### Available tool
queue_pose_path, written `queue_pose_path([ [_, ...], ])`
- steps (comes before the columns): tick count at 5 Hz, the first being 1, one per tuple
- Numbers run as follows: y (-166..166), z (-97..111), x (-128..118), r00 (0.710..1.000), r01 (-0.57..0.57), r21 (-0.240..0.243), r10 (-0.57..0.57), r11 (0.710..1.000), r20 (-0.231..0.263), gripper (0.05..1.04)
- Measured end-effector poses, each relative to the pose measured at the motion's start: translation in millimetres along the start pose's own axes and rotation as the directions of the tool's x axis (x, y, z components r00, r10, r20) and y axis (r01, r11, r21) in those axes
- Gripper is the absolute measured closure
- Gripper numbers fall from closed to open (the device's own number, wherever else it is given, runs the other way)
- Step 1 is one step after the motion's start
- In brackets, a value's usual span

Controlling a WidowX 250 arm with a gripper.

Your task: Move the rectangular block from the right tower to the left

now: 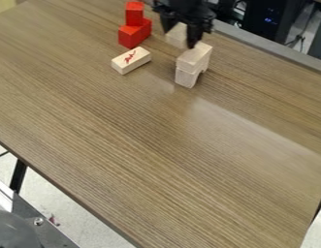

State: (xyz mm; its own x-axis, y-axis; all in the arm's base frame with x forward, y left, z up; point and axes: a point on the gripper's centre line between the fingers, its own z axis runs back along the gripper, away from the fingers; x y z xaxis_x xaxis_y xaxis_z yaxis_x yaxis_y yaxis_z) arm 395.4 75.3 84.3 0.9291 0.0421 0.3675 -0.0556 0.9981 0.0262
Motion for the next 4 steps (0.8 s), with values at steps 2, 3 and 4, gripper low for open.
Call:
queue_pose_path([
  [2, 41.4, -10.8, -16.7, 0.997, -0.02, 0.074, 0.025, 0.997, -0.074, 0.492],
  [3, 59.4, -15.7, -27.2, 0.994, 0.036, 0.036, -0.032, 0.999, -0.102, 0.492],
  [4, 73.5, -16.7, -39.0, 0.989, 0.111, -0.035, -0.114, 0.993, -0.09, 0.492],
])
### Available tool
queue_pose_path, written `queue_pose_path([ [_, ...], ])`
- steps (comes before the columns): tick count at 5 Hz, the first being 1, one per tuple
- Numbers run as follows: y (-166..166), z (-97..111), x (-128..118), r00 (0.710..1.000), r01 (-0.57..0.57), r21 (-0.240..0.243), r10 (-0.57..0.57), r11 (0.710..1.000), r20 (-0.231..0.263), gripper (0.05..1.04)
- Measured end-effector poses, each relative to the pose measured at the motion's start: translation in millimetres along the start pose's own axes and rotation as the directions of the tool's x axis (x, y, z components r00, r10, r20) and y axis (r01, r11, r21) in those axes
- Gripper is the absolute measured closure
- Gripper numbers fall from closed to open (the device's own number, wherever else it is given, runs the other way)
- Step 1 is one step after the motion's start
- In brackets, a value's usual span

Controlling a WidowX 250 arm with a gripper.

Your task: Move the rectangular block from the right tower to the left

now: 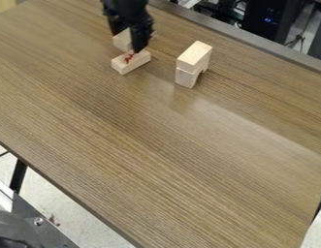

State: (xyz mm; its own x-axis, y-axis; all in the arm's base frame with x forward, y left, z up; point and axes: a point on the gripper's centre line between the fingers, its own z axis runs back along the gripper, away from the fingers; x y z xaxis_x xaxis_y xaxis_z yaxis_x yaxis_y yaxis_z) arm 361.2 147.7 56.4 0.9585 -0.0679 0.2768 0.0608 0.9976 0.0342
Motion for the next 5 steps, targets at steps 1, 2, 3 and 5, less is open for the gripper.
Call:
queue_pose_path([
  [1, 3.9, -4.0, -10.8, 0.997, 0.078, -0.047, -0.077, 0.996, 0.019, 0.492],
  [2, 6.6, -1.3, -14.1, 0.991, 0.124, -0.105, -0.118, 0.987, 0.056, 0.492],
  [3, 11.9, -0.8, -14.1, 0.99, 0.132, -0.093, -0.126, 0.987, 0.071, 0.492],
  [5, 10.5, -2.2, -7.8, 0.986, 0.146, -0.066, -0.14, 0.987, 0.088, 0.492],
])
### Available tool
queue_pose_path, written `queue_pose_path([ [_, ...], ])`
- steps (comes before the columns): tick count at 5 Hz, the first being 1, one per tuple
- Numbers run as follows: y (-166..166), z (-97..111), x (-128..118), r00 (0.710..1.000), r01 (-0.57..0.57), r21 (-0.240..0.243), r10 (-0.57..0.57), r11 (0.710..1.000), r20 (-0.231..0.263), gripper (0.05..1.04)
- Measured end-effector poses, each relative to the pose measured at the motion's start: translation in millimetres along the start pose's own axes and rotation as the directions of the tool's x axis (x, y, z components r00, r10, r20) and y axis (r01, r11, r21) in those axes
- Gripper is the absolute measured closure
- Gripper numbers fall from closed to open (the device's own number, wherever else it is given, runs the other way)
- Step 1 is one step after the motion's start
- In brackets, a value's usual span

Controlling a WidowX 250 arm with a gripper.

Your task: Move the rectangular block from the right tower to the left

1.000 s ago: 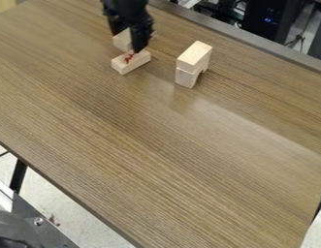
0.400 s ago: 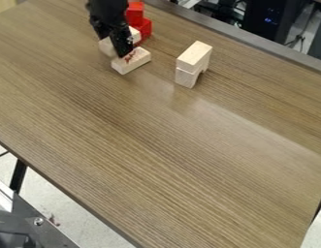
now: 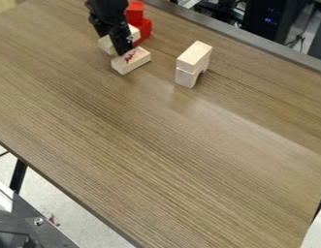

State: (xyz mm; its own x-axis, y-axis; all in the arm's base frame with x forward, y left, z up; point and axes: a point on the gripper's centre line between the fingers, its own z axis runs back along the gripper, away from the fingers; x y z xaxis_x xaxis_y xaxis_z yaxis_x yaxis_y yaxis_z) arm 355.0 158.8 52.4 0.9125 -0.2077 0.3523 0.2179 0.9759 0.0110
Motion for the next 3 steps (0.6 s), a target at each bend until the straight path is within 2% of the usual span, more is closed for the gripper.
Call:
queue_pose_path([
  [3, -18.1, -8.6, 10.8, 0.999, 0.055, 0.018, -0.055, 0.998, -0.003, 0.492],
])
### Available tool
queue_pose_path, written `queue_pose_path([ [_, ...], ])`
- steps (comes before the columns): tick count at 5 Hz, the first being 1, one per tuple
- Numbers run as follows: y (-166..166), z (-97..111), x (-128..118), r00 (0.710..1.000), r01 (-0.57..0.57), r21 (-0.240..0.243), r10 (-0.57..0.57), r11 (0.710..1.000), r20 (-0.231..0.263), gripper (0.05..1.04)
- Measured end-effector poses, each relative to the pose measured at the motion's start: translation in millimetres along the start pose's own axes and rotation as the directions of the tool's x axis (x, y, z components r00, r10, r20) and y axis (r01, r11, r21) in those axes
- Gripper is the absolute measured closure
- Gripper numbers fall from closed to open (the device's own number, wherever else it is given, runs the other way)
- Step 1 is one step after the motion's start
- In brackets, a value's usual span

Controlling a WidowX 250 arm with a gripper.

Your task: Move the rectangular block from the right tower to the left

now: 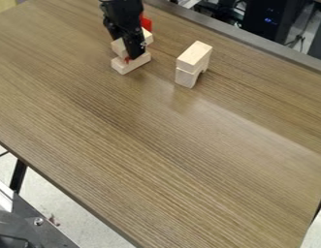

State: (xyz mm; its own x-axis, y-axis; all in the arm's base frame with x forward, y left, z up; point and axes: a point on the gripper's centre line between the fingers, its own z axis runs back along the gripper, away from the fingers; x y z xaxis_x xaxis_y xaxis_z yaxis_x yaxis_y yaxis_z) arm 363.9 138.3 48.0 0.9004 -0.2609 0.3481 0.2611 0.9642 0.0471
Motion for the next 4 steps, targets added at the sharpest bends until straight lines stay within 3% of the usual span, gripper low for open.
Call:
queue_pose_path([
  [4, 0.6, -4.0, -7.7, 0.999, -0.046, 0.028, 0.047, 0.999, -0.027, 0.492],
])
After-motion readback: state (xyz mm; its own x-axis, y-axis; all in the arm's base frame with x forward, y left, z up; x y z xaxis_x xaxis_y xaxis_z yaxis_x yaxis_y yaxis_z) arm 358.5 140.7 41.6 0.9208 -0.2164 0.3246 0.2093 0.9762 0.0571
